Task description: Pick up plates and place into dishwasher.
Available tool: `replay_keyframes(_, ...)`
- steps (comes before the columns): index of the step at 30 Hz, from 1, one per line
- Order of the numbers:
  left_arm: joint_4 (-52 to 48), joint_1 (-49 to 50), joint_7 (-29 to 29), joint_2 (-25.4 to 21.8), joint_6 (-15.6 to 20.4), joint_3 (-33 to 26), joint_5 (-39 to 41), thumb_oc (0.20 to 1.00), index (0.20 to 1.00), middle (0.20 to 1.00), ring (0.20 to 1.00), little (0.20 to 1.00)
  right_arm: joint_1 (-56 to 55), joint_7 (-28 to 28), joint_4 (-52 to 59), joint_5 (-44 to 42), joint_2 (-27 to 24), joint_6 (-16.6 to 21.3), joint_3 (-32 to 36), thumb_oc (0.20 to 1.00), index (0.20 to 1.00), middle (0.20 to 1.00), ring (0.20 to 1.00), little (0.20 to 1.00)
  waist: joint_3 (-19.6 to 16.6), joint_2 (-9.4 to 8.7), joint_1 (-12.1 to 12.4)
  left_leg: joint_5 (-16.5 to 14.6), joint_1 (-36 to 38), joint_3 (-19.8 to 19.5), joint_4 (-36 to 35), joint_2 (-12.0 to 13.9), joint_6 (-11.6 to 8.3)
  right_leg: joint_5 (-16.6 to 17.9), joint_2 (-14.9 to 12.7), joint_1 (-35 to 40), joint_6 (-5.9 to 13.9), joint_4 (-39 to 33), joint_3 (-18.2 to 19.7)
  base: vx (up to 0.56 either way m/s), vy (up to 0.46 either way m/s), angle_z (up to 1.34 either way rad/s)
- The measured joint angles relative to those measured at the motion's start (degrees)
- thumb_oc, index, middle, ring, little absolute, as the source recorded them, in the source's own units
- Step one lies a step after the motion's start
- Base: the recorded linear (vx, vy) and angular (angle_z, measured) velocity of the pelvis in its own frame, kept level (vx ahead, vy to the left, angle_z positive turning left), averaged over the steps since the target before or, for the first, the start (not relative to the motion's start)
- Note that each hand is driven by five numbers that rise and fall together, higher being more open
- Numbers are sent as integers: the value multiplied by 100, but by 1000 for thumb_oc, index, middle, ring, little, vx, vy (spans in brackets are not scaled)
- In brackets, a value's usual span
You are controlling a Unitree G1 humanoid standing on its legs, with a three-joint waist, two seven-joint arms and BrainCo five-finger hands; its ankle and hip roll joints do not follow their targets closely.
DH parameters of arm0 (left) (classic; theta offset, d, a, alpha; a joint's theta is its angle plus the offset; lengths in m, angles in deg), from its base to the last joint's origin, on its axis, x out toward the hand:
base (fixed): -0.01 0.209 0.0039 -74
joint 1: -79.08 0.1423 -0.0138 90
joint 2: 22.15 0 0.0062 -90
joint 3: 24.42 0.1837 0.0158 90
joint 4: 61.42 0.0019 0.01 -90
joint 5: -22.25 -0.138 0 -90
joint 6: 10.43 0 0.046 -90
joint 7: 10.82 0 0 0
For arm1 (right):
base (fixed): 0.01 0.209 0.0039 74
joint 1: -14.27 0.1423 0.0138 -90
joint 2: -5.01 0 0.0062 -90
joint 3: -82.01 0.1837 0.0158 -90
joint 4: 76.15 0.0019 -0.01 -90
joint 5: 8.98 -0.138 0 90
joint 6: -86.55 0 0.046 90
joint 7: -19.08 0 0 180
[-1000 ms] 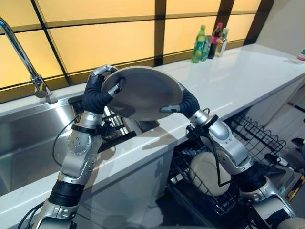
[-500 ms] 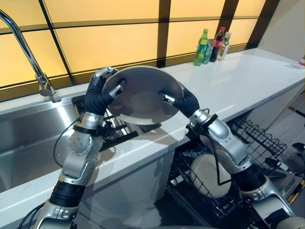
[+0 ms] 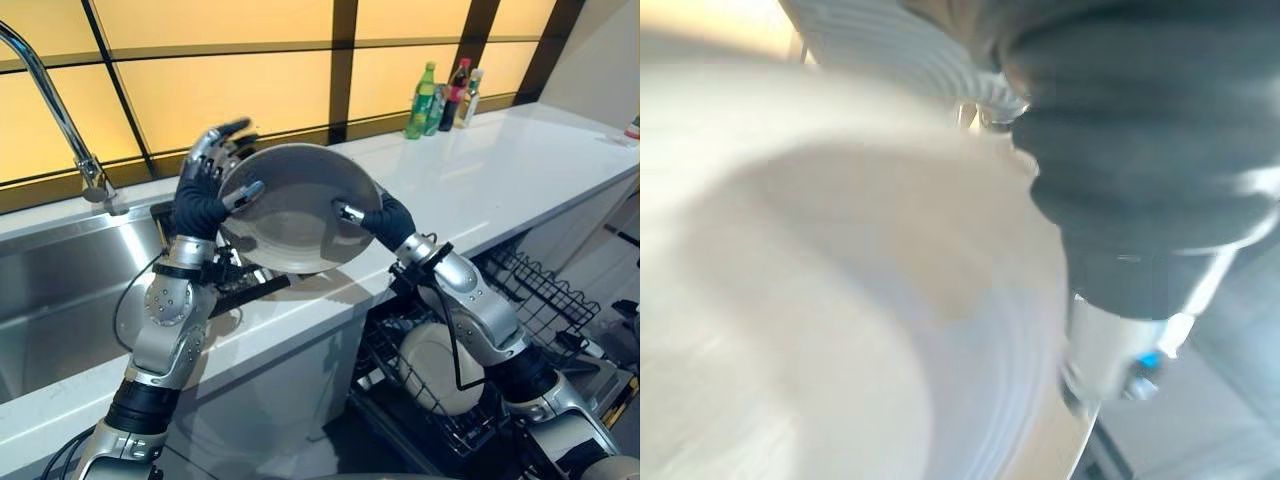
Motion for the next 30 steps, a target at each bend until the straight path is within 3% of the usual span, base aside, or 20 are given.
replay_keyframes(5, 3, 385, 593, 38, 349, -1013, 96, 1000, 1000, 1000, 1000, 1000, -601, 103, 18, 249, -179, 17, 836, 200, 200, 200, 200, 200, 0, 0, -149, 13, 101, 85, -92, 12, 23, -12, -8, 5, 19, 6, 85, 116, 37, -8)
replay_keyframes(13, 243, 1082, 1025, 35, 418, -1993, 95, 1000, 1000, 1000, 1000, 1000, -1764, 331, -42, 590, -636, 136, 2024, 200, 200, 200, 200, 200, 19, 67, -452, 5, 323, 475, -256, 0, 82, -24, -7, -166, 57, 123, 488, 143, 70, -26)
replay_keyframes(20, 571, 1228, 1101, 11, 323, -2129, 96, 1000, 1000, 1000, 1000, 1000, -2214, 966, -607, 1354, -677, 354, 2579, 200, 200, 200, 200, 200, 111, 145, -732, -89, 401, 695, -214, -150, 220, -318, -116, -520, 145, 859, 779, 155, 88, -18)
replay_keyframes(25, 676, 1279, 1037, -135, 207, -2242, 102, 1000, 1000, 1000, 1000, 1000, -2597, 1586, -1013, 2075, -669, 488, 2757, 200, 200, 200, 200, 200, 357, 6, -797, -244, 387, 783, 25, -313, 332, -701, -317, -861, 226, 1546, 984, 133, -62, -11)
replay_keyframes(30, 1011, 1196, 1191, -435, 204, -2044, 120, 1000, 1000, 1000, 1000, 1000, -2481, 2338, -1833, 2680, -721, 678, 2742, 200, 200, 200, 200, 200, 426, 20, -815, -271, 33, 823, 254, -313, 292, -446, -193, -993, 226, 1128, 1325, -28, -177, -13)
